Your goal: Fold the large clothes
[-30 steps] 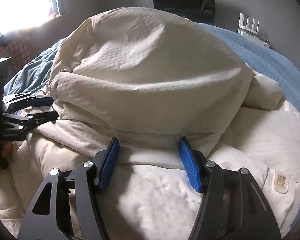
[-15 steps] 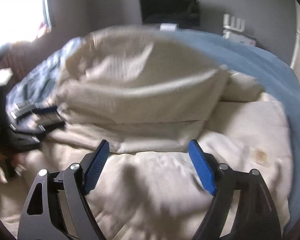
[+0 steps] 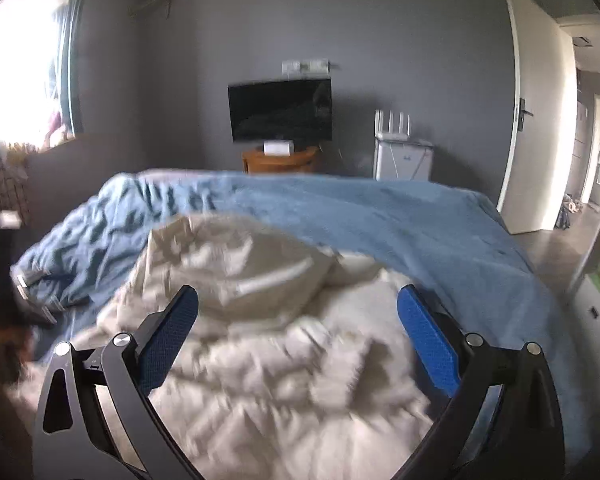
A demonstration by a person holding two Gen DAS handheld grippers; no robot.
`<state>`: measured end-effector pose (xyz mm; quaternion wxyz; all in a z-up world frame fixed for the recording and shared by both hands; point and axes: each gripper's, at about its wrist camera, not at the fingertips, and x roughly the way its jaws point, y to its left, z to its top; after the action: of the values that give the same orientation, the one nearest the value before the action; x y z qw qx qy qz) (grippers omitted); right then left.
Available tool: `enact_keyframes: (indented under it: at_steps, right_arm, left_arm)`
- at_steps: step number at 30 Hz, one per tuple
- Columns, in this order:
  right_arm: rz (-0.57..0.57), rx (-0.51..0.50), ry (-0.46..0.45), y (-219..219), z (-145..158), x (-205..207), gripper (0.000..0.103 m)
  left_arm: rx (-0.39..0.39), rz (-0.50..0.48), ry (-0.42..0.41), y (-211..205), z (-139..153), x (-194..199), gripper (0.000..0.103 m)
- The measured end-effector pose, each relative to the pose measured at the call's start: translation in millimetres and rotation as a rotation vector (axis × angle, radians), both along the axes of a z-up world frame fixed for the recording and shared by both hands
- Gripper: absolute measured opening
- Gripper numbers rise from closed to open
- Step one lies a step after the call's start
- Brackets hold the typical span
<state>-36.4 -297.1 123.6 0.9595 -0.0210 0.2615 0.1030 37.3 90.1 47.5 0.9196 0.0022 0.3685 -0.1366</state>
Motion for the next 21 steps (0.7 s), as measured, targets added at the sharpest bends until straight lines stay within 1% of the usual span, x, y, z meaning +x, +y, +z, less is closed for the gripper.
enact_keyframes:
  at_steps: [1,2,3,4,6,7,8,10,11,12,13,14,16,18,21]
  right_arm:
    - [0.009,-0.012,0.039,-5.5,-0.7,-5.5,0.096]
    - [0.022,-0.022,0.097,-15.3,-3.5,-14.3,0.096]
    - [0.033,-0.022,0.129,-21.8,-5.8,-20.4,0.096]
    - [0.049,-0.005,0.169,-33.7,-10.1,-30.5,0.096]
    - [0.048,0.048,0.244,-52.9,-19.5,-45.8,0.096]
    - [0.037,0.076,0.300,-63.1,-25.2,-52.9,0.096]
    - [0.027,0.100,0.356,-71.7,-30.8,-58.8,0.096]
    - [0.014,0.119,0.442,-84.6,-38.9,-70.3,0.096]
    - [0.012,0.117,0.472,-88.0,-42.2,-74.4,0.096]
    - [0.018,0.093,0.510,-91.3,-47.9,-83.5,0.096]
    - [0.019,0.066,0.527,-92.3,-51.3,-90.5,0.096]
    - [0.027,0.032,0.542,-92.5,-55.6,-100.0,0.096]
    - [0.046,0.000,0.575,-92.3,-62.1,-112.5,0.096]
    - [0.062,-0.011,0.625,-93.3,-71.2,-125.5,0.095]
    - [0.064,-0.009,0.658,-96.3,-75.2,-135.4,0.095]
  left_arm:
    - [-0.001,0.003,0.010,5.0,5.1,-10.5,0.096]
    - [0.004,0.010,0.020,12.1,8.6,-19.1,0.096]
    - [0.018,0.022,0.040,19.3,9.8,-26.9,0.096]
    - [0.038,0.040,0.079,29.2,7.3,-37.6,0.096]
    - [0.034,0.060,0.156,42.6,-0.8,-51.0,0.096]
    - [0.025,0.070,0.216,51.2,-8.4,-61.9,0.096]
    - [0.028,0.079,0.250,54.0,-13.9,-69.3,0.096]
    - [0.042,0.099,0.300,61.5,-22.5,-84.8,0.096]
    - [0.044,0.107,0.322,64.5,-25.7,-93.9,0.096]
    - [0.038,0.108,0.345,66.9,-28.6,-101.2,0.096]
    - [0.030,0.112,0.365,69.2,-30.0,-108.1,0.095]
    - [0.023,0.113,0.377,70.7,-30.2,-113.7,0.092]
    - [0.007,0.116,0.394,72.3,-27.6,-124.8,0.088]
    - [0.006,0.115,0.413,72.4,-27.4,-133.6,0.083]
    - [0.008,0.115,0.446,71.3,-30.0,-140.5,0.076]
